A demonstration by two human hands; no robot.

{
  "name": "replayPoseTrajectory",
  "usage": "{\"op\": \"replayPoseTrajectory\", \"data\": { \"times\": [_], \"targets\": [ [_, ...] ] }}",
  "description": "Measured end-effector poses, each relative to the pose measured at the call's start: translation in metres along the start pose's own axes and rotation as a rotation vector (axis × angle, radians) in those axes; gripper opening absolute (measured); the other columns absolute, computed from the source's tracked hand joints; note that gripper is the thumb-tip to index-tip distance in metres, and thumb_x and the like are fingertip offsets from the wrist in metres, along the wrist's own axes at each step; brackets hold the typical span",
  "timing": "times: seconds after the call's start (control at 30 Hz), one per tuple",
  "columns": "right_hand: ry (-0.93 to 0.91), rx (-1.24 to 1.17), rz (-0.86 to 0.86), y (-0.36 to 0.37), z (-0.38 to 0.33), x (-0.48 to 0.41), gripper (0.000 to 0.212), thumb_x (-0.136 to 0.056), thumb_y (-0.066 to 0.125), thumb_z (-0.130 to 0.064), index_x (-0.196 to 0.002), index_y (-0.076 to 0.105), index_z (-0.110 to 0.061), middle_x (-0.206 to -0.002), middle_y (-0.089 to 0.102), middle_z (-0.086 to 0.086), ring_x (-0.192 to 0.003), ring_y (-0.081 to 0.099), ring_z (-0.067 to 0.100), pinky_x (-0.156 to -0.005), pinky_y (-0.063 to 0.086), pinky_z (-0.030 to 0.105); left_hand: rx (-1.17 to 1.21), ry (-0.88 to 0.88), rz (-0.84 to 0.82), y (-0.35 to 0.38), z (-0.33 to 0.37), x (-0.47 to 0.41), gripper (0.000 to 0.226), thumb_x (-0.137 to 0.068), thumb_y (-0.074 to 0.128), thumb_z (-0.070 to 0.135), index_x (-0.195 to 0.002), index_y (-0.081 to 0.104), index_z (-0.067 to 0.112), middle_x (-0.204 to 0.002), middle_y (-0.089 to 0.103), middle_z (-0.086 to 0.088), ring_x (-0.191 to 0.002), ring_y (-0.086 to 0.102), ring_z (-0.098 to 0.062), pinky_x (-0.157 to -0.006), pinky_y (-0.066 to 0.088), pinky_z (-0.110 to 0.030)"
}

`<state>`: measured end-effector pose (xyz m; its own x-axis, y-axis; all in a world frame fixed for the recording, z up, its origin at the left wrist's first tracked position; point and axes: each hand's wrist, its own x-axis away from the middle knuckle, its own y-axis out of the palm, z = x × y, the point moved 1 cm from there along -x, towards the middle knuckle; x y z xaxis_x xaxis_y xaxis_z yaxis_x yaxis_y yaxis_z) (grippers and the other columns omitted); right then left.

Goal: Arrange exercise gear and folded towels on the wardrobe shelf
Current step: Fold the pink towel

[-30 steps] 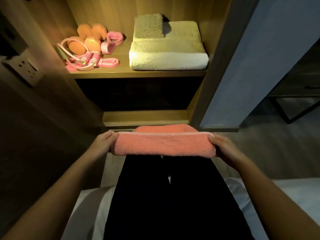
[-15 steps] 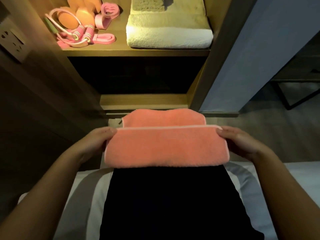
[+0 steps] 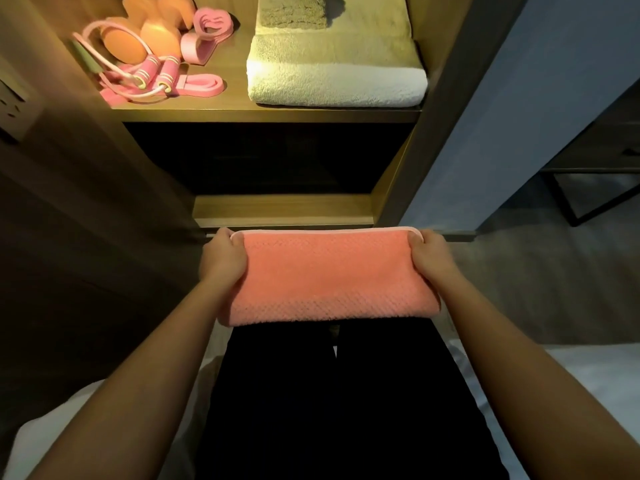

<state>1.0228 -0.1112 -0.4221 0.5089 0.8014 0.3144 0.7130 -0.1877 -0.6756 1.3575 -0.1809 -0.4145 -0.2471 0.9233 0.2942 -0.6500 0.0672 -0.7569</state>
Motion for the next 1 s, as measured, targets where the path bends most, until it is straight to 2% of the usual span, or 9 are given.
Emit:
{"op": "replayPoseTrajectory", "data": {
  "times": [0.1,0.2,0.33,0.43,0.53,0.63,0.7,0.83,1.0],
  "targets": [
    [0.022,-0.005,0.014,0.010,0.003,-0.007,0.036,-0.101,0.038,-0.030,-0.119,0.060,-0.007,-0.117,0.063,0.015,-0.104,0.057,0.029,-0.091,0.047,0.041,-0.023,-0.057,-0.051,0.009,0.000,-0.006,0.028,-0.103,0.036,0.035,-0.114,0.052,0.016,-0.099,0.057,-0.004,-0.082,0.057,-0.018,-0.066,0.046,-0.034],
    [0.062,-0.048,-0.013,0.016,0.009,-0.009,0.034,-0.100,0.043,-0.027,-0.118,0.062,-0.006,-0.116,0.064,0.016,-0.101,0.057,0.028,-0.085,0.044,0.036,0.059,-0.113,-0.116,0.016,-0.003,-0.006,0.029,-0.102,0.039,0.034,-0.116,0.055,0.015,-0.094,0.056,-0.002,-0.077,0.054,-0.015,-0.060,0.040,-0.029],
    [0.237,-0.225,-0.230,0.011,0.014,-0.012,0.028,-0.099,0.050,-0.034,-0.117,0.063,-0.016,-0.113,0.064,0.005,-0.097,0.058,0.021,-0.082,0.047,0.038,0.294,-0.297,-0.339,0.009,-0.006,-0.007,0.029,-0.099,0.047,0.040,-0.114,0.055,0.016,-0.101,0.061,-0.008,-0.087,0.059,-0.023,-0.068,0.046,-0.033],
    [0.401,-0.386,-0.363,-0.001,0.015,-0.014,0.024,-0.094,0.060,-0.035,-0.107,0.063,-0.014,-0.109,0.065,0.011,-0.101,0.061,0.028,-0.086,0.052,0.043,0.448,-0.411,-0.473,-0.005,-0.004,-0.007,0.022,-0.097,0.055,0.031,-0.110,0.058,0.013,-0.098,0.062,-0.010,-0.086,0.058,-0.024,-0.068,0.046,-0.034],
    [0.490,-0.509,-0.415,-0.008,0.011,-0.014,0.019,-0.088,0.067,-0.034,-0.100,0.062,-0.019,-0.106,0.066,0.012,-0.095,0.063,0.029,-0.065,0.053,0.038,0.635,-0.509,-0.538,-0.013,-0.006,-0.009,0.018,-0.094,0.061,0.024,-0.105,0.059,0.010,-0.092,0.062,-0.011,-0.078,0.058,-0.023,-0.065,0.047,-0.034],
    [0.498,-0.526,-0.431,-0.008,0.009,-0.014,0.020,-0.088,0.068,-0.036,-0.100,0.060,-0.021,-0.105,0.065,0.011,-0.094,0.063,0.029,-0.062,0.050,0.038,0.674,-0.582,-0.597,-0.016,-0.008,-0.013,0.029,-0.090,0.064,0.023,-0.114,0.056,0.008,-0.101,0.060,-0.013,-0.078,0.057,-0.022,-0.068,0.047,-0.032],
    [0.504,-0.518,-0.430,-0.008,0.010,-0.015,0.020,-0.088,0.067,-0.036,-0.100,0.060,-0.022,-0.106,0.064,0.012,-0.095,0.062,0.030,-0.064,0.050,0.039,0.568,-0.596,-0.624,-0.018,-0.009,-0.014,0.036,-0.090,0.064,0.025,-0.119,0.052,0.008,-0.106,0.059,-0.016,-0.080,0.057,-0.024,-0.069,0.047,-0.033],
    [0.481,-0.458,-0.402,-0.006,0.009,-0.015,0.018,-0.090,0.064,-0.041,-0.095,0.060,-0.025,-0.104,0.065,0.009,-0.093,0.063,0.028,-0.062,0.048,0.036,0.433,-0.542,-0.626,-0.021,-0.003,-0.015,0.037,-0.094,0.060,0.024,-0.126,0.051,0.008,-0.101,0.061,-0.016,-0.086,0.060,-0.029,-0.064,0.048,-0.038],
    [0.397,-0.410,-0.285,0.003,0.003,-0.013,0.017,-0.093,0.061,-0.039,-0.092,0.061,-0.023,-0.093,0.064,0.000,-0.085,0.061,0.019,-0.059,0.045,0.032,0.404,-0.420,-0.424,-0.005,0.007,-0.012,0.035,-0.096,0.057,0.024,-0.129,0.054,0.012,-0.101,0.062,-0.010,-0.087,0.061,-0.024,-0.065,0.049,-0.034]
  ]
}}
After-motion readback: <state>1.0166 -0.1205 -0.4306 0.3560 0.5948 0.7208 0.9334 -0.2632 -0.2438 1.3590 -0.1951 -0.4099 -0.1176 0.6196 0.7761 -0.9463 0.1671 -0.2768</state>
